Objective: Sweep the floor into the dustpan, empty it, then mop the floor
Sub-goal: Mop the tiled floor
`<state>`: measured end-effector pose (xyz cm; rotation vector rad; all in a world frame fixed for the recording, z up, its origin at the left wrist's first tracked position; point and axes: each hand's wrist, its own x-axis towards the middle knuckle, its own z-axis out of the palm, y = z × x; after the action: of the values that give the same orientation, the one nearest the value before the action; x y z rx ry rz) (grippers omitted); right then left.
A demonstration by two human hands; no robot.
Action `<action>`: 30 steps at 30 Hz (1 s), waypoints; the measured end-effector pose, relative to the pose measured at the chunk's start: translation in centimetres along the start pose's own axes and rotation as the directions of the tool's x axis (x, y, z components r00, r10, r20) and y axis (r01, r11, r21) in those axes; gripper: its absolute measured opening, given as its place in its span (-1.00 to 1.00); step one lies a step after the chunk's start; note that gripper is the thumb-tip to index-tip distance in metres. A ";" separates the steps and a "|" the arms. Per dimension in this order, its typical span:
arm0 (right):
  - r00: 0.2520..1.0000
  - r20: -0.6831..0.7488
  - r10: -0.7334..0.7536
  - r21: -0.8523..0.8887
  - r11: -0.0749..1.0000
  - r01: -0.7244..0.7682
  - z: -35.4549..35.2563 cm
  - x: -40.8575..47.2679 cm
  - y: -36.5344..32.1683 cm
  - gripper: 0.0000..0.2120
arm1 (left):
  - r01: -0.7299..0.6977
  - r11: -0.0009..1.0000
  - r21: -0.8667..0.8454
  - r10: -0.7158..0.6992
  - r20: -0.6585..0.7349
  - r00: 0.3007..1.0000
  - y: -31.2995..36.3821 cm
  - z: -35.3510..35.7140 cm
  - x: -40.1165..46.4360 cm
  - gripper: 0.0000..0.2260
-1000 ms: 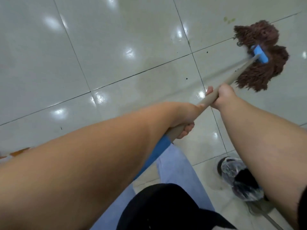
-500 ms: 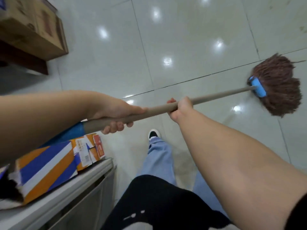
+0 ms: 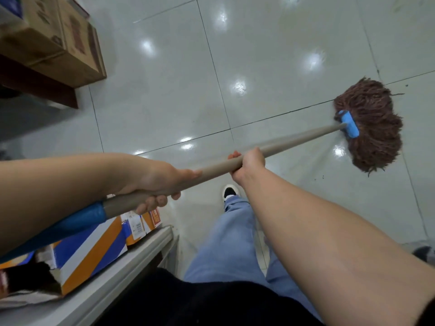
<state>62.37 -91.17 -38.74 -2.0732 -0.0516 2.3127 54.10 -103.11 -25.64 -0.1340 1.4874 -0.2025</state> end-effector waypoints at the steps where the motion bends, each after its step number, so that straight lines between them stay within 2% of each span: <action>1: 1.000 0.003 -0.010 0.008 1.000 0.010 -0.2 0.3 -0.9 -0.77 | -0.001 1.000 -0.001 0.001 -0.003 1.000 1.2 0.1 -0.2 -0.45; 6: 0.992 -0.037 -0.121 0.069 0.990 0.124 -0.7 2.6 -8.6 -0.73 | -0.033 0.999 0.027 0.034 -0.026 0.999 9.5 -0.3 0.0 -0.46; 11: 0.982 -0.082 -0.172 0.173 0.968 0.184 -2.8 5.2 -19.5 -0.68 | -0.063 0.996 0.065 0.065 -0.016 0.998 20.8 0.3 0.5 -0.44; 20: 0.959 -0.166 -0.231 0.257 0.928 0.268 -8.4 7.6 -45.9 -0.70 | -0.117 0.982 0.150 0.125 -0.041 0.991 48.2 3.8 -2.8 -0.45; 23: 0.958 -0.178 -0.226 0.258 0.929 0.267 -10.9 7.5 -54.7 -0.79 | -0.163 0.974 0.159 0.170 -0.034 0.985 57.0 5.8 -4.2 -0.46; 27: 0.963 -0.186 -0.193 0.263 0.935 0.238 -13.7 7.2 -64.5 -0.74 | -0.188 0.968 0.166 0.194 -0.019 0.981 66.6 8.1 -6.2 -0.46; 30: 0.957 -0.230 -0.176 0.241 0.943 0.231 -15.1 7.0 -70.7 -0.85 | -0.190 0.968 0.162 0.194 -0.008 0.981 72.5 9.2 -7.9 -0.46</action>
<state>76.87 -20.23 -43.93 -2.0478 0.0449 1.8627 66.46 -30.97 -32.65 0.1425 1.4910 -0.1671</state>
